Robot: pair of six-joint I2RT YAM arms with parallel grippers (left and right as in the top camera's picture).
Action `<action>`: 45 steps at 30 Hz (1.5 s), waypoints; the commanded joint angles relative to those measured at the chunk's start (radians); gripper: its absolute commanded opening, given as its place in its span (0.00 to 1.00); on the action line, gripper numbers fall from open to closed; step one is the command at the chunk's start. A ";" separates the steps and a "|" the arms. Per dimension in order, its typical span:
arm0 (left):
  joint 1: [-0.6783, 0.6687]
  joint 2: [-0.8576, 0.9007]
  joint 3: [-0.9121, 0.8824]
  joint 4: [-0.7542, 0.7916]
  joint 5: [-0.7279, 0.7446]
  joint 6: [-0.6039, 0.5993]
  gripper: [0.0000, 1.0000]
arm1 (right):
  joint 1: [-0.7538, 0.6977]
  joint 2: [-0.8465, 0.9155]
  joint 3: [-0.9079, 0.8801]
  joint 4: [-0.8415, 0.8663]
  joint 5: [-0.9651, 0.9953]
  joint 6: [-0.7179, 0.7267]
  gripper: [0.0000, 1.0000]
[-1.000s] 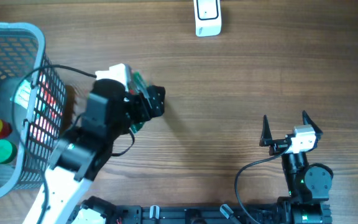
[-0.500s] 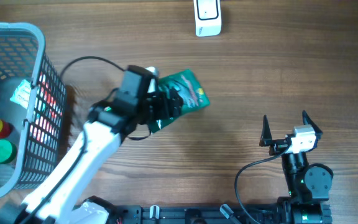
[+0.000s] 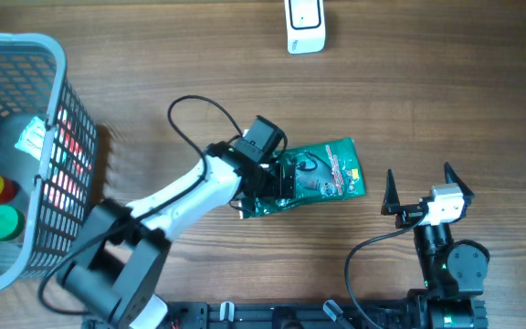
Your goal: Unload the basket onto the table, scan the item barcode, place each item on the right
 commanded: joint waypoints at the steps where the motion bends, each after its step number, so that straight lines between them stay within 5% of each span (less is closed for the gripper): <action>1: -0.004 0.070 0.002 0.000 -0.057 0.021 1.00 | 0.006 -0.011 -0.001 0.003 0.010 -0.009 1.00; 9: -0.004 0.184 0.002 -0.045 -0.076 0.076 1.00 | 0.006 -0.011 -0.001 0.003 0.010 -0.009 1.00; 15: -0.004 0.194 0.002 -0.214 -0.324 0.069 1.00 | 0.006 -0.011 -0.001 0.003 0.010 -0.009 1.00; 25: -0.004 0.194 0.002 -0.314 -0.464 0.067 1.00 | 0.006 -0.011 -0.001 0.003 0.010 -0.009 1.00; 31: -0.004 0.194 0.002 -0.453 -0.681 -0.065 1.00 | 0.006 -0.011 -0.001 0.003 0.010 -0.009 1.00; 45: -0.004 0.194 0.017 -0.459 -0.682 -0.124 1.00 | 0.006 -0.011 -0.001 0.003 0.010 -0.010 1.00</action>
